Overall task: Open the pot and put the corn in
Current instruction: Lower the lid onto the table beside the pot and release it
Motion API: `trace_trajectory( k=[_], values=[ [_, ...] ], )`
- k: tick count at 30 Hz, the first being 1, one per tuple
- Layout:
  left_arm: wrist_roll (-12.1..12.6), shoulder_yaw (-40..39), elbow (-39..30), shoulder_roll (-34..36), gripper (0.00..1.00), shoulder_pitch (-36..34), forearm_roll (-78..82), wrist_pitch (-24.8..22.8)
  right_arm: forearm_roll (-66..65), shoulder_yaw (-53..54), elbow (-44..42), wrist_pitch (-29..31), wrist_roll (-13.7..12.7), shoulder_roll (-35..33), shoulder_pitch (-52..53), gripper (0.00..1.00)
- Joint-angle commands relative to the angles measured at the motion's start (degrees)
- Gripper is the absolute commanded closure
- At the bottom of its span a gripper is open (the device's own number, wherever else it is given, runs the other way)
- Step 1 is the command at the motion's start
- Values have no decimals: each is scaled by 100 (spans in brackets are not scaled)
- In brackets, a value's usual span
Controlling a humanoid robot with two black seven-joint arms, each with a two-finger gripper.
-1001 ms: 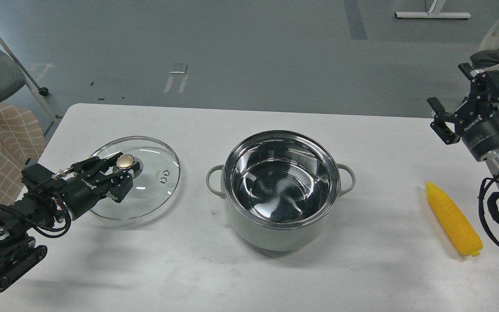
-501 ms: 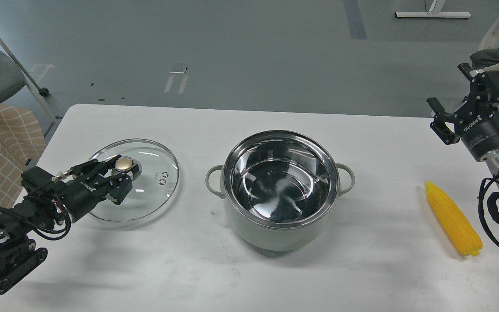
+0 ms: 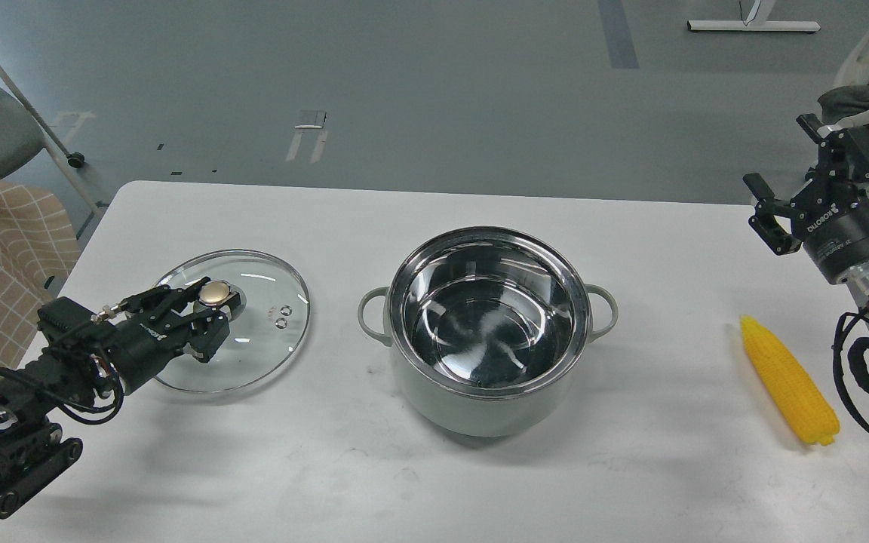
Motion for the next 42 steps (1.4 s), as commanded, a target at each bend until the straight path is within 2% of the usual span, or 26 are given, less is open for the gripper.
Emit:
trace_trajectory(
  k=[1, 8, 20, 28, 33, 36, 37, 38, 42],
  values=[
    [0, 7, 9, 5, 23, 1, 9, -7, 0, 1, -1, 0, 0, 0, 0, 1],
    [0, 7, 17, 5, 20, 1, 9, -7, 0, 1, -1, 0, 0, 0, 9, 1],
    [0, 16, 17, -91, 4, 1, 9, -34, 0, 1, -10, 0, 0, 0, 9, 1],
    [0, 16, 88, -100, 4, 1, 9, -42, 0, 1, -10, 9, 0, 0, 0, 1],
    [0, 16, 88, -100, 24, 1, 17, -42, 0, 1, -10, 0, 0, 0, 9, 1],
    [0, 16, 97, -91, 42, 1, 17, -42, 0, 1, -10, 0, 0, 9, 0, 1],
    [0, 16, 97, -91, 60, 1, 17, -42, 0, 1, -10, 9, 0, 0, 9, 1],
    [0, 16, 97, -91, 66, 1, 26, -42, 0, 1, -10, 0, 0, 0, 0, 1],
    [0, 16, 97, -74, 72, 1, 26, -42, 0, 1, -10, 9, 0, 0, 9, 1]
  ],
)
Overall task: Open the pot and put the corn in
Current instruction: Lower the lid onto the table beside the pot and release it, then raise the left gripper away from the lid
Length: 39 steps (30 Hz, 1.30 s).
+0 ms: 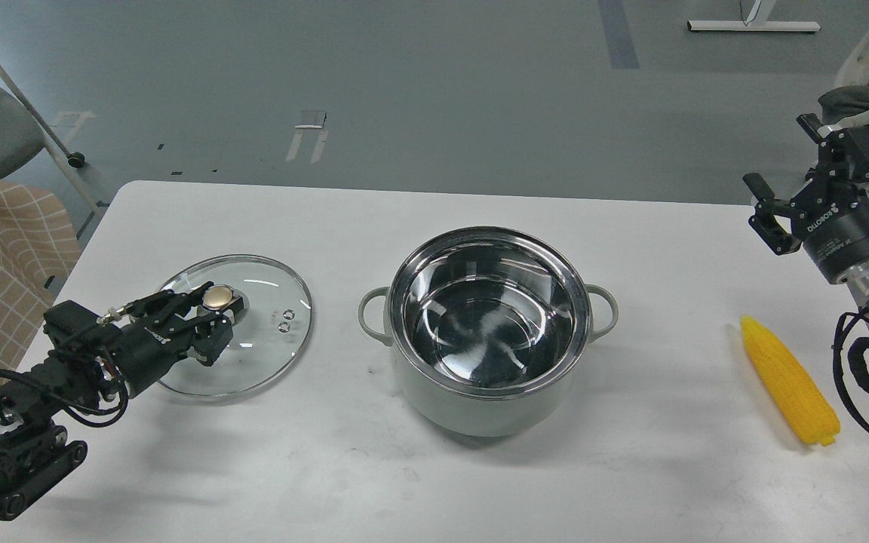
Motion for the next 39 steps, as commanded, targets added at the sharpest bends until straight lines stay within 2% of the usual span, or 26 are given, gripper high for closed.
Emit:
trace_trajectory(
  k=[1, 3, 5, 13, 19, 23, 28, 33, 34, 39],
  values=[
    [0, 0, -3, 7, 72, 0, 2, 0, 0, 0, 0, -6, 0, -3, 4, 1],
    [0, 0, -3, -2, 68, 0, 2, 0, 0, 0, 0, -6, 0, -3, 4, 1],
    [0, -8, -3, -11, 37, -9, -7, 0, 0, 0, 0, 3, 0, -3, 4, 1],
    [0, -8, -3, -20, 16, -9, -7, 0, 0, 0, 0, 3, 0, -3, -5, 1],
    [0, -17, -20, -20, 10, -53, -7, 0, 0, 0, 0, 3, 0, -3, -5, 1],
    [0, -61, -99, 59, 10, -167, -51, 0, 0, 0, 0, 3, 0, -12, 4, 1],
    [0, -61, -460, 402, 10, -668, -851, -114, 0, 0, 0, -6, 0, -12, 22, 1],
    [0, -105, -942, 587, 9, -1370, -2192, -973, -79, -9, 0, 12, 0, -195, 100, 1],
    [0, -105, -943, 587, 9, -1371, -2196, -976, -79, -9, 0, 12, 0, -196, 101, 1],
    [0, -131, -1101, 657, 9, -2046, -4151, -2010, -140, -35, -8, 29, 0, -775, 337, 1]
  ],
)
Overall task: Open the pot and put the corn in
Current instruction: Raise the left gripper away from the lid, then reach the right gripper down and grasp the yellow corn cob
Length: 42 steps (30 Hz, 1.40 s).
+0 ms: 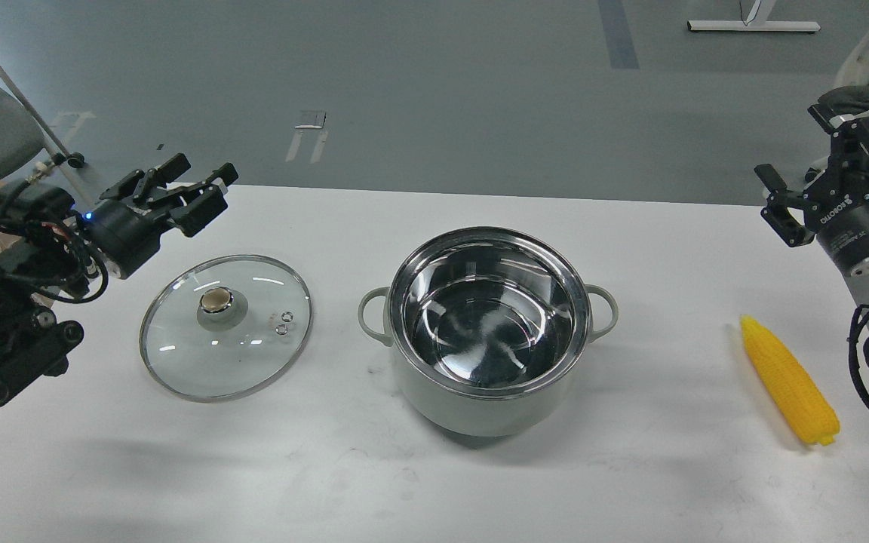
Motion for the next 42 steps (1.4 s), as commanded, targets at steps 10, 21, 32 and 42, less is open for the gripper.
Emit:
trace_trajectory(
  k=[10, 21, 32, 42],
  values=[
    [-1, -32, -58, -21, 8, -1079, -3929, -2021, -1785, -32, 57, 18, 0, -1103, 155, 1],
    [-1, -225, -146, -373, 5, -1132, -4792, -2620, -4553, -58, 1357, -543, 0, -1850, -267, 1],
    [-1, -225, -172, -584, 5, -1106, -4756, -2620, -7139, -58, 1912, -1432, 0, -1841, -1321, 1],
    [-1, -234, -287, -619, 5, -1053, -4739, -2628, -7937, -58, 1859, -1432, 0, -1832, -1769, 1]
  ],
)
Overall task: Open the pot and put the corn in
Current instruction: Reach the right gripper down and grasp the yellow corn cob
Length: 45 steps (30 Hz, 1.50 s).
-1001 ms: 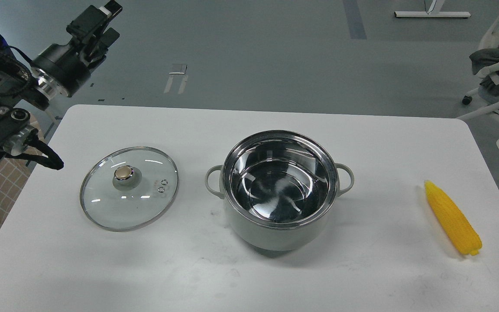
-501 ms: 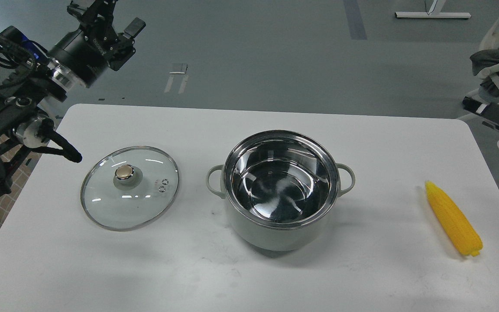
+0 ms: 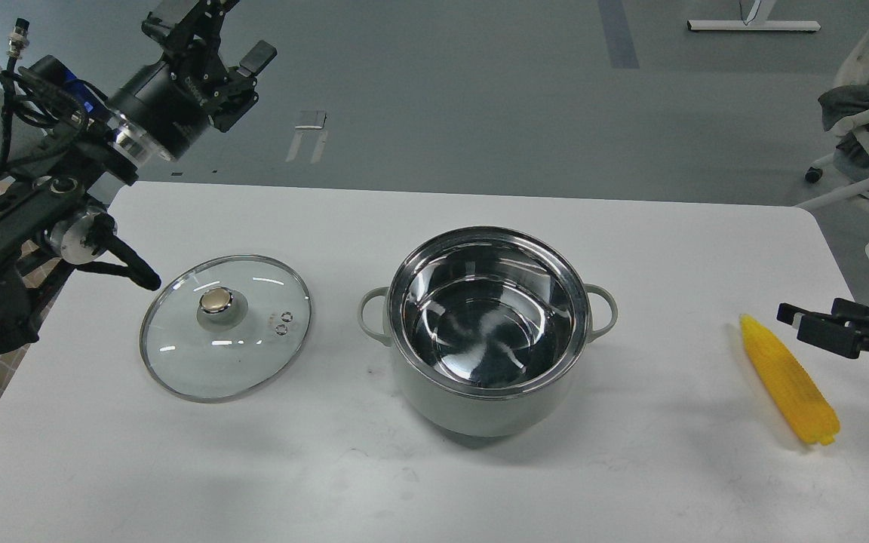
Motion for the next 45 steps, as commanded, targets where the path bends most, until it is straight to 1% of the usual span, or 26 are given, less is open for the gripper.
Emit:
trace_trajectory(
  k=[1, 9, 14, 19, 24, 26, 28, 31, 32, 33, 34, 35, 37, 39, 40, 41, 42, 45],
  values=[
    [-1, -7, -8, 3, 5, 4, 2, -5, -313, -1, -28, 0, -1, 27, -134, 1],
    [-1, -7, -8, 47, 5, 4, 2, -14, -866, -1, -28, -8, -1, 159, -205, 1],
    [-1, -7, -8, 47, 5, 4, 2, -14, -928, -1, -63, -8, -1, 177, -345, 1],
    [-1, 1, -8, 47, 5, 13, 2, -14, -1077, -167, -230, -8, -1, 238, -311, 1],
    [-1, 1, -8, 47, 5, 13, 2, -14, -1183, -273, -511, -70, -1, 440, -249, 1],
    [-1, 1, -8, 47, 5, 13, 11, -14, -1314, -282, -599, -79, -1, 519, -249, 2],
    [-1, 10, -8, 47, 5, 13, 11, -14, -1412, -282, -669, -79, -1, 581, -249, 5],
    [-1, 1, -8, 47, 5, 13, 11, -14, -1438, -291, -696, -96, -1, 616, -249, 19],
    [-1, 1, -8, 47, 5, 13, 2, -14, -1438, -291, -696, -96, -1, 616, -249, 33],
    [-1, 10, -8, 47, 5, 13, 11, -14, -1438, -291, -696, -96, -1, 616, -249, 40],
    [-1, 2, -8, 47, 5, 13, 2, -14, -1438, -291, -696, -96, -1, 616, -249, 50],
    [-1, 1, -8, 47, 5, 13, 2, -14, -1421, -291, -696, -96, -1, 616, -249, 59],
    [-1, 1, -17, 47, 5, 13, 2, -14, -1421, -291, -687, -114, -1, 607, -249, 65],
    [-1, 1, -17, 56, 5, 13, 2, -14, -1412, -291, -661, -140, -1, 616, -258, 76],
    [-1, 1, -17, 56, 5, 13, 2, -14, -1412, -291, -643, -140, -1, 607, -266, 89],
    [-1, 1, -17, 56, 5, 13, 2, -14, -1412, -291, -643, -140, -1, 607, -275, 96],
    [-1, 1, -17, 56, 5, 13, 2, -14, -1412, -291, -617, -140, -1, 607, -293, 100],
    [-1, 1, -26, 65, 5, 13, 2, -14, -1412, -317, -477, -140, -1, 599, -293, 100]
  ],
)
